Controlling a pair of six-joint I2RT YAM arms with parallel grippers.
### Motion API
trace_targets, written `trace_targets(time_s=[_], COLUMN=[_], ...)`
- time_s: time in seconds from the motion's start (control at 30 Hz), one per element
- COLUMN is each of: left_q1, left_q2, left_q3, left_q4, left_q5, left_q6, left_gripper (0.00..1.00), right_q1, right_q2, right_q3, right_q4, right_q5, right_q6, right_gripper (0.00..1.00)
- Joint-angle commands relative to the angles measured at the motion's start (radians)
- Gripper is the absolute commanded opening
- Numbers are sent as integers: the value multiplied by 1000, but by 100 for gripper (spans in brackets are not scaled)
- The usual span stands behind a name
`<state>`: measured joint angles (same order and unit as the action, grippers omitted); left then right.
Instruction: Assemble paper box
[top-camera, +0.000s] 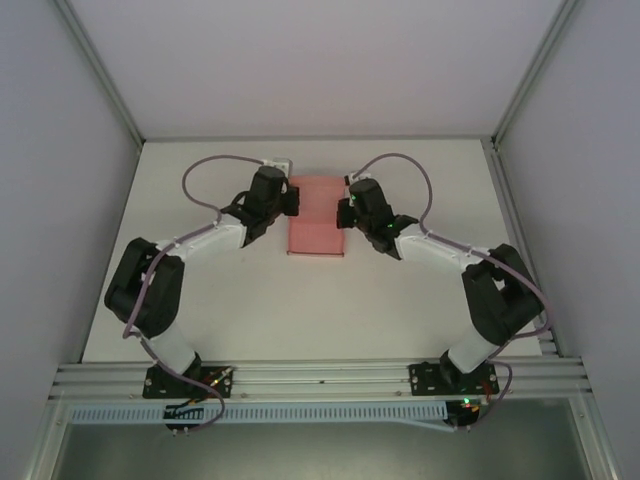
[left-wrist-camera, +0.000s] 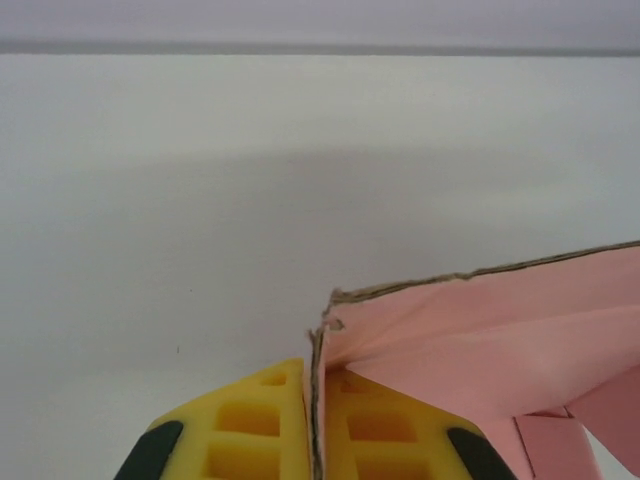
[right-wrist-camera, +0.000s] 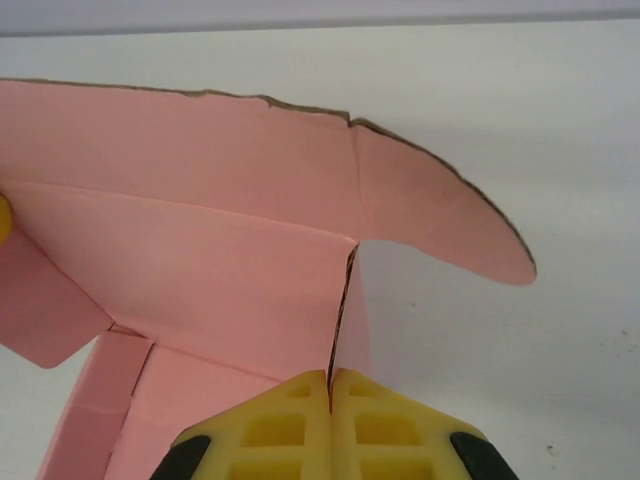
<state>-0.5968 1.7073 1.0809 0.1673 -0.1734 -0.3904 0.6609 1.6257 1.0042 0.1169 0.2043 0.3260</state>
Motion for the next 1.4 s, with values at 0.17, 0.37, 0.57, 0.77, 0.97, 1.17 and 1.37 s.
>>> trace_targets(time_s=[0.17,0.37,0.57,0.77,0.97,1.17,1.37], left_q1=[-46,-90,-138,-146,-161,-181,-198], left_q2=[-21,-58,-133,-193,-203,-232,-245], left_q3=[-165,-300,-435,-567,-628,-702,-722], left_q4=[338,485,551,674,774,886,896], left_q5=[1,-19,-45,-40,-38,-38,-42], left_q6=[-115,-124,-44,-15,37,116,187], left_gripper=[9,9,9,5,5,5,6], right_q1=[117,171,244,276,281,281,281], right_q2=[-1,-12,-62,-145,-227,-303,-365], right_q3=[-80,-150,-237,-310,-343,-369,-396], right_q4=[158,180,219,231,201,167,56], right_q5=[66,123,200,153,109,36,78], right_q6=[-5,1,-17,-8,46,75,118], right_gripper=[0,0,0,6,27,51,64])
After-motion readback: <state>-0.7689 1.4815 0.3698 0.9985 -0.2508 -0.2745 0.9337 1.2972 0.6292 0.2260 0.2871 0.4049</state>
